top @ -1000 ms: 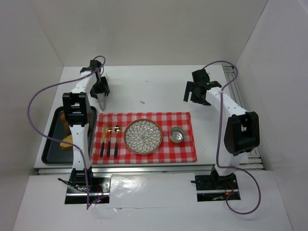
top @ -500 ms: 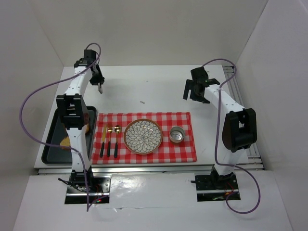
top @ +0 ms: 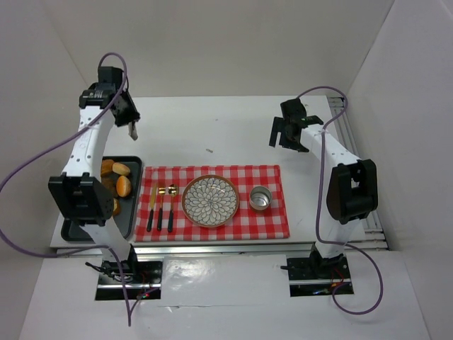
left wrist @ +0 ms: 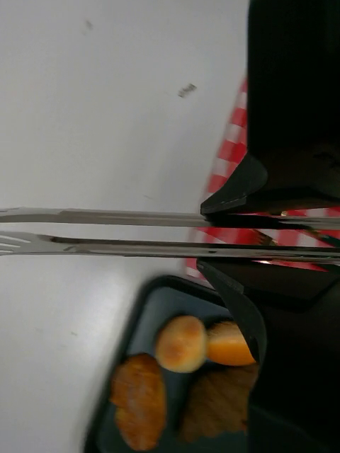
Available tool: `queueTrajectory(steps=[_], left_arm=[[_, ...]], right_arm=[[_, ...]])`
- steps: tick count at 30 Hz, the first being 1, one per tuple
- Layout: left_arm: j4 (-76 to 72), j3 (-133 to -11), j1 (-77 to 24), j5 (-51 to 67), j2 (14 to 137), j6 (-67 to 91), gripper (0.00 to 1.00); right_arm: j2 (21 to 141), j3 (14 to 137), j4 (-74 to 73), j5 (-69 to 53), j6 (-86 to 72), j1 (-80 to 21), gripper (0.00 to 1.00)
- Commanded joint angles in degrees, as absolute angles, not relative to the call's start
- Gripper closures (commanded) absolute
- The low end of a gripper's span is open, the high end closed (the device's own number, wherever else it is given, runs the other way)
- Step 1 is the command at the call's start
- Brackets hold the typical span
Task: Place the bread
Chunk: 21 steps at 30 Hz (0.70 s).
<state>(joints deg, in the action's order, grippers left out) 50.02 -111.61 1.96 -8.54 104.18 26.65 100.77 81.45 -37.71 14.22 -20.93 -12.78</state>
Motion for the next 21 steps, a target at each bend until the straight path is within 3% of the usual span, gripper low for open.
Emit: queueTrajectory(steps=[1, 7, 10, 14, 21], left_arm=[[57.3, -103.2, 0.5, -12.8, 95.6, 28.9, 0.58], [66.1, -89.7, -1.7, -15.0, 79.2, 35.0, 0.54], [70.7, -88.1, -2.2, -15.0, 73.9, 36.8, 0.45], [73.9, -87.5, -2.2, -15.0, 72.6, 39.2, 0.39], [70.2, -82.2, 3.2, -16.1, 73.1, 40.5, 0.38]], right_arm=[[98.0, 83.0, -36.8, 13.9, -20.0, -13.1, 0.00], [96.9, 81.2, -34.8, 10.9, -19.5, -13.1, 0.00], [96.9, 80.5, -33.4, 9.1, -19.5, -13.1, 0.00], [96.9, 79.9, -32.8, 7.4, -20.0, -13.1, 0.00], [95.9, 78.1, -32.2, 6.9, -20.0, -13.1, 0.00]])
